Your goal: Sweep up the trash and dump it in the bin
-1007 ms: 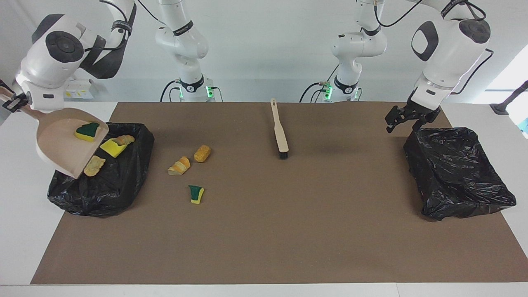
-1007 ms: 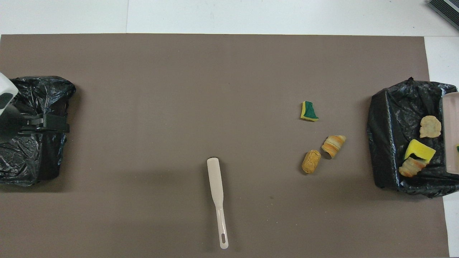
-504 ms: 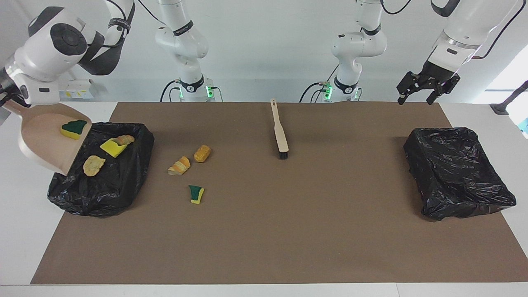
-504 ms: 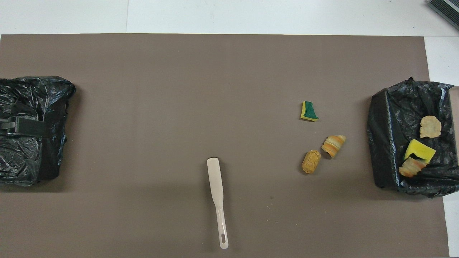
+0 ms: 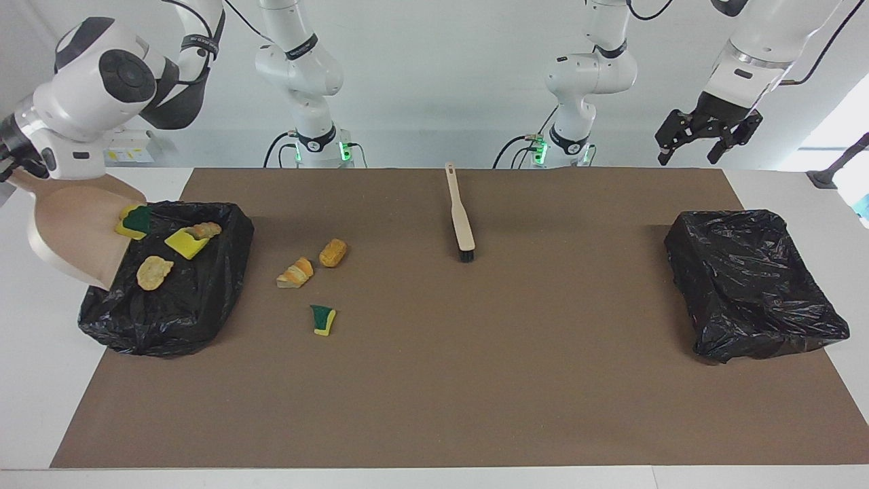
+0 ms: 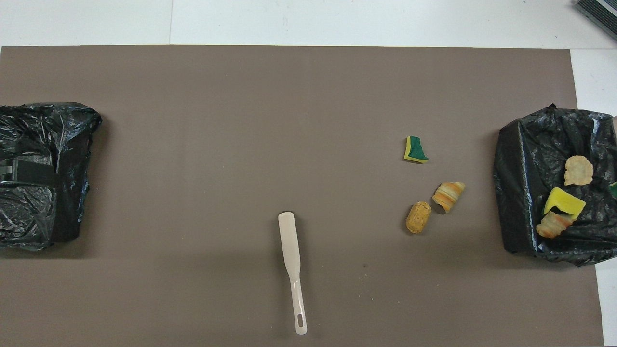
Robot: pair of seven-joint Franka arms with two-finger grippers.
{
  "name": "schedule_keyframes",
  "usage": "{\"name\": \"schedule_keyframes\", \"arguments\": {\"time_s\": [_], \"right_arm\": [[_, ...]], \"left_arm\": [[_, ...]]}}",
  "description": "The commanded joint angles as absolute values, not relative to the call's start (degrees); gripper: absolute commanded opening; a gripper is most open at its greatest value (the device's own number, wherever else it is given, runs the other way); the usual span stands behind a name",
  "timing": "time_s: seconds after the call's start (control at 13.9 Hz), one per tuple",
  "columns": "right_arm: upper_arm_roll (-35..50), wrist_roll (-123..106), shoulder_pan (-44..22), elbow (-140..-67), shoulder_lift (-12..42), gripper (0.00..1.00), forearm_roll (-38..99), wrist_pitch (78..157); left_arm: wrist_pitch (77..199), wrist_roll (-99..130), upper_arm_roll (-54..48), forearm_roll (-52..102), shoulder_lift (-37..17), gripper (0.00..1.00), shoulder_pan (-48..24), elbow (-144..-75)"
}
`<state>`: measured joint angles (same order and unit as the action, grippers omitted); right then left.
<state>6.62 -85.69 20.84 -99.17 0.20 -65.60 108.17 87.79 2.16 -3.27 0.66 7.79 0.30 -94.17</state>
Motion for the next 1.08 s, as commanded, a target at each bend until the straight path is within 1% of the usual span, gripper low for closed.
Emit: {"name": "schedule_keyframes", "arguments": {"time_s": [0.0, 0.22, 0.29, 0.5, 0.65, 0.86, 1.01], "right_arm": [[6.9, -86.7, 21.2, -100.6, -0.8, 0.0, -62.5, 108.2], [6.9, -87.0, 21.0, -103.0, -1.9, 0.0, -56.0, 108.9], [6.8, -87.0, 21.4, -102.8, -1.9, 0.0, -52.7, 109.2], [6.4, -87.9, 21.7, -101.5, -1.2, 0.0, -51.0, 109.2], [6.3, -87.1, 23.4, -100.2, -0.6, 0.0, -48.7, 109.2], [6.2, -86.4, 23.8, -99.1, -0.5, 0.0, -39.0, 108.5], [6.2, -80.2, 23.8, -99.1, -0.7, 0.0, -34.1, 107.3]], "left_arm": [[87.4, 2.3, -3.3, 0.2, 8.2, 1.0, 0.4, -94.1], [88.9, 2.3, -2.9, 1.8, 8.2, 1.0, 0.6, -94.7], [88.8, 2.3, -2.9, 1.8, 8.2, 1.0, 0.6, -94.7], [88.5, 2.0, -2.7, 1.8, 8.3, 1.0, 0.7, -94.7], [88.5, 2.0, -2.7, 1.8, 8.3, 1.0, 0.6, -94.7], [88.3, 1.8, -2.6, 1.3, 8.2, 1.0, 0.7, -94.4], [88.1, 1.9, -2.6, 1.1, 8.1, 1.0, 0.6, -94.2]]}}
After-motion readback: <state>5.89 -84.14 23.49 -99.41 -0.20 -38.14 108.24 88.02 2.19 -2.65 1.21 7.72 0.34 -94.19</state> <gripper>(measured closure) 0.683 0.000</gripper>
